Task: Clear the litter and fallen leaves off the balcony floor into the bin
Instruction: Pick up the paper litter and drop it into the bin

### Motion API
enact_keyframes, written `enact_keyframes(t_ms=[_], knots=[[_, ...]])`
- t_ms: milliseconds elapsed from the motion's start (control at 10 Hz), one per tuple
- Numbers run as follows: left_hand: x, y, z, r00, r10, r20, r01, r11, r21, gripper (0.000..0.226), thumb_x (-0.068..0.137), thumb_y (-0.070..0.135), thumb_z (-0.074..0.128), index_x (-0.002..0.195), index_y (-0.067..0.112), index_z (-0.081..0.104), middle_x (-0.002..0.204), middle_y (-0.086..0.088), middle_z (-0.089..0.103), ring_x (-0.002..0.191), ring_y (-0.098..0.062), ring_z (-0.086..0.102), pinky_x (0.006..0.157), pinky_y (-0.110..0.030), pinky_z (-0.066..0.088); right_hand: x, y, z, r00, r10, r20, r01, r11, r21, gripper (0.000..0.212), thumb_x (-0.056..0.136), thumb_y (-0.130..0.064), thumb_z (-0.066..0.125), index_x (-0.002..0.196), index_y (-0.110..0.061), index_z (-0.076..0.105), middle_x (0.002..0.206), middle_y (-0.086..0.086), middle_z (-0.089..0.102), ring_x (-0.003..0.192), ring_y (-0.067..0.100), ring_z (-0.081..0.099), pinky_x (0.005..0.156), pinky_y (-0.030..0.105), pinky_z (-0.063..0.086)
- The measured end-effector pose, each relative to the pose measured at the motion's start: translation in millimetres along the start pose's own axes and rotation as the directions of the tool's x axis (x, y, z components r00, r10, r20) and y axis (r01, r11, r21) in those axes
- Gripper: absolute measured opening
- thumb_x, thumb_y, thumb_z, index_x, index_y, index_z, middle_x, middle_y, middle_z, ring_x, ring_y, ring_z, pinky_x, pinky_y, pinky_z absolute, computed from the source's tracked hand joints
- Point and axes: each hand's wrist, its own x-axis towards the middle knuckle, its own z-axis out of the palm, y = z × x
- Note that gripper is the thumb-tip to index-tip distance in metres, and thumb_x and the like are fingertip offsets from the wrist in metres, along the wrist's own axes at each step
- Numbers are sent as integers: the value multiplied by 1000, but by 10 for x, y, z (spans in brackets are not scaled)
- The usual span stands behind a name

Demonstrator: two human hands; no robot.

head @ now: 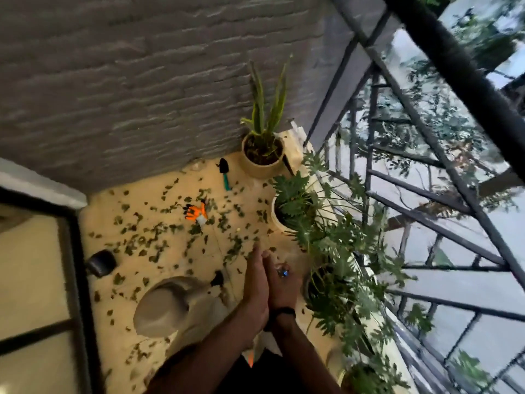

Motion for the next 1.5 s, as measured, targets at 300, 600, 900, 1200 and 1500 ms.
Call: enact_keyframes(t_ms=[300, 600, 900, 1200, 1500], knots=[[828, 383, -366, 977, -22, -213, -64, 919, -389, 51, 108, 42, 40, 156, 26, 34, 155, 2, 42, 135, -19, 46, 100, -31, 36, 354, -104, 474, 907, 1, 421, 175, 909, -377, 39, 100, -34, 60, 68, -13, 65, 58, -5, 63, 50, 0, 54, 50, 17, 40], [2127, 499, -834, 899, -266, -349, -50, 728, -684, 62, 74, 74, 73, 110, 23, 73, 116, -8, 75, 97, -25, 73, 81, -40, 62, 1394, 192, 1475, 773, 35, 633, 460, 656, -598, 45, 90, -27, 63, 50, -25, 44, 51, -10, 45, 53, 8, 39, 66, 31, 31], [4940, -79, -1048, 929, -294, -227, 69, 736, -674, 34, 107, 50, 37, 103, 24, 59, 106, -13, 62, 86, -22, 59, 68, -28, 47, 4650, 2131, 2903, 696, 64, 715, 692, 208, -692, 44, 91, -44, 65, 118, -10, 72, 120, 13, 70, 114, 32, 63, 97, 35, 46], [6745, -1094, -1657, 965, -199, -170, 22, 710, -704, 62, 101, 57, 48, 141, 11, 54, 127, -20, 66, 102, -34, 66, 95, -43, 50, 6334, 3088, 3785, 635, -24, 772, 773, 12, -635, 38, 94, -17, 68, 132, -11, 65, 127, 15, 68, 120, 36, 61, 100, 43, 51], [6562, -1722, -2212, 896, -330, -297, 66, 761, -645, 63, 101, 63, 40, 122, 11, 67, 109, -20, 76, 106, -34, 69, 100, -44, 51, 6456, 3340, 3905, 570, -41, 821, 804, -180, -567, 27, 96, -15, 62, 121, -7, 68, 117, 19, 69, 113, 40, 63, 93, 44, 52]])
